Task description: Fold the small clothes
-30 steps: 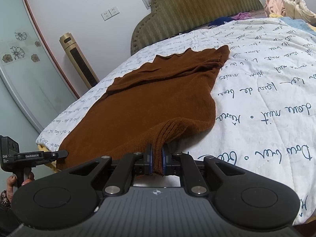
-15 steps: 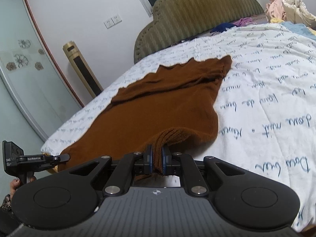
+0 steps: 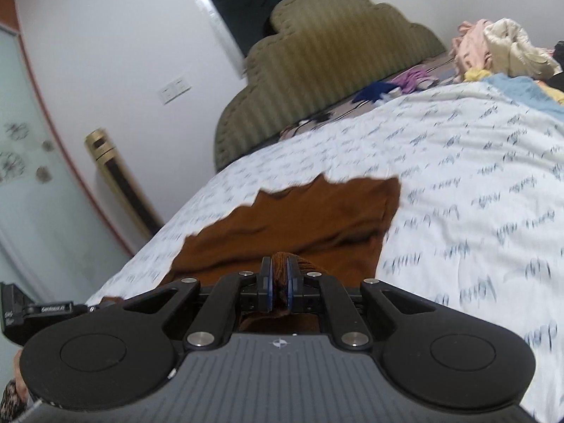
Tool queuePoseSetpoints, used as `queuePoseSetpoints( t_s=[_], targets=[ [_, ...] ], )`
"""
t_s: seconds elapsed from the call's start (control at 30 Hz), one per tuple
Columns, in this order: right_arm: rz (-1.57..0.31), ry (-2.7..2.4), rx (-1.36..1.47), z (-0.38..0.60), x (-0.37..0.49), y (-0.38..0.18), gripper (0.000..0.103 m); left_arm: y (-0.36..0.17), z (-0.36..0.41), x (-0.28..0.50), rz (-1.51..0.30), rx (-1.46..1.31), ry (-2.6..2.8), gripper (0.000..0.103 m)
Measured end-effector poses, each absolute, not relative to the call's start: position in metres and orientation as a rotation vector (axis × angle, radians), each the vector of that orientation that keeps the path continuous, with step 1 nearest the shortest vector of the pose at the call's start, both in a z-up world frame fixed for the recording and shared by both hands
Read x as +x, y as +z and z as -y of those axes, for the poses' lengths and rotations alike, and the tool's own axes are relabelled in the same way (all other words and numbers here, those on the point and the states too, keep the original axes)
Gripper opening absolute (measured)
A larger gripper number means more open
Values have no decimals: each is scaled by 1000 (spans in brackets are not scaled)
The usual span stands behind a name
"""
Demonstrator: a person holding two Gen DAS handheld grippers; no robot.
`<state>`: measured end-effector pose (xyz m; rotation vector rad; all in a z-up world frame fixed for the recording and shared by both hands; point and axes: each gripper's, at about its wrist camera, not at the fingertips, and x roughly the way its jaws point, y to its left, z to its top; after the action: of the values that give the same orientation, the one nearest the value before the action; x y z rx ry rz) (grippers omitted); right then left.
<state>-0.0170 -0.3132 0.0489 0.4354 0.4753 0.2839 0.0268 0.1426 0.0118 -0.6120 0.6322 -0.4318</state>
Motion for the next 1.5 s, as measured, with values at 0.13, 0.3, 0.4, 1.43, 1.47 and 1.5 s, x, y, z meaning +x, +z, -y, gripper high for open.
queuePoseSetpoints(
  t_s=[0.13,0.3,0.4,1.43,1.47,1.5],
  targets=[
    [-462,242,473,317,20,51,11,18,-139,69,-627,-651,-420,6],
    [-464,215,499,319,68,51,11,20,-138,117,-641,-665,-386,6],
    [-470,207,505,318,94,50,11,19,-142,144,-657,-689,-362,6],
    [-807,365,585,326,105,-17,40,-12,-152,126,-757,-489,-323,6],
    [-810,367,589,324,107,-19,40,-12,-151,127,-756,-482,-321,6],
    [-815,368,593,321,109,-20,40,-12,-150,128,-758,-477,-331,6]
  ],
)
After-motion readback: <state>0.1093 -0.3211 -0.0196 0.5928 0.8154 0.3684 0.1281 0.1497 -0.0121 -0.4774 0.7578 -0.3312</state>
